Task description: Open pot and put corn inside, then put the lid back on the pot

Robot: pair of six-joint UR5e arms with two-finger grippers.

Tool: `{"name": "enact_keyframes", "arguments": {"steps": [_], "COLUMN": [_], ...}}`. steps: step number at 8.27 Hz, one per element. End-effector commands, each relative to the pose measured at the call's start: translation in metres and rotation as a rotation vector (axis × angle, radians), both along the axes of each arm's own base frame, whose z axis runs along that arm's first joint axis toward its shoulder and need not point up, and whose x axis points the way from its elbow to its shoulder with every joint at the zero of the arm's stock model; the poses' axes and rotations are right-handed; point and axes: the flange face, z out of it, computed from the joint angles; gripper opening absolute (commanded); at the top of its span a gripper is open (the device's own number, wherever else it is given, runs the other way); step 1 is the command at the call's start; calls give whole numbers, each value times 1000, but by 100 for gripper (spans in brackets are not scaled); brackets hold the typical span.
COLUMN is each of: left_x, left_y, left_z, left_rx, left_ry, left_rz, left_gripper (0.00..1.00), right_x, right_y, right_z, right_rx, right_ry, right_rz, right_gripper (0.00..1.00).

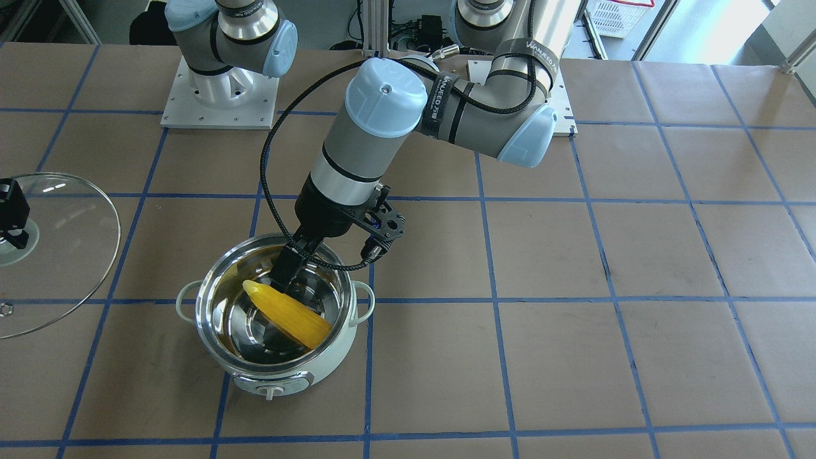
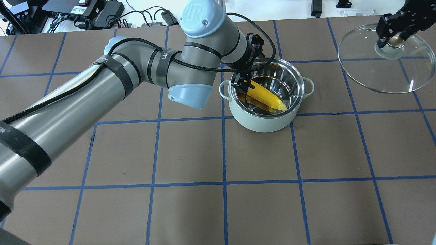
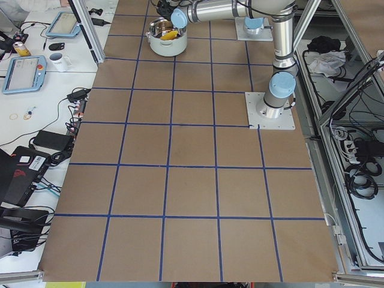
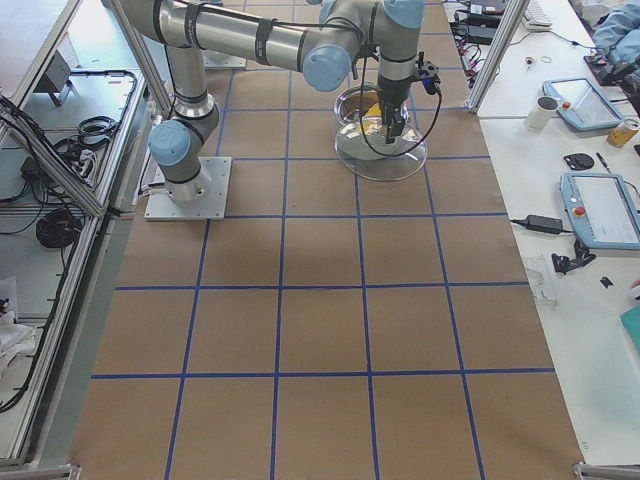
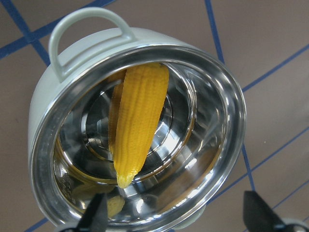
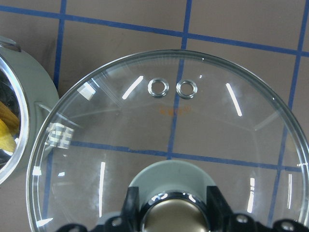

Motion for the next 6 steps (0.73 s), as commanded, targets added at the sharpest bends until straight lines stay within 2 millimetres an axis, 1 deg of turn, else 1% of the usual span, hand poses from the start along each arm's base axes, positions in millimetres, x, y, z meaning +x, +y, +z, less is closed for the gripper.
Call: {"name": "enact_keyframes", "arguments": {"steps": [1,2,3,4,5,6], "left_x": [19,52,86,114,146,186], "left_y": [1,-13,-22,-27,-31,-33], "left_z": [23,28,39,43,50,63], "left_rx": [-104,-122,-159,-144,-140,-137], "left_ry": [-42,-80,-119,-155,-222,-280], "left_rz": [-275,-327,-399,-468,-505,-513], "left_gripper": [99,100,100,100,100,100], "right_x": [39,62,94,120,135,162], "right_y": [-3,-3,-3,-4,-3,-2], "right_z": [2,0,-1,-3,-4,-1], "right_rx": [-11,-15,-18,-29,-40,-67], "right_ry": [-8,-12,-18,-19,-31,-35], "right_rz": [-17,-61,-84,-81,-144,-153], "right_gripper": [20,20,20,20,18,18]}}
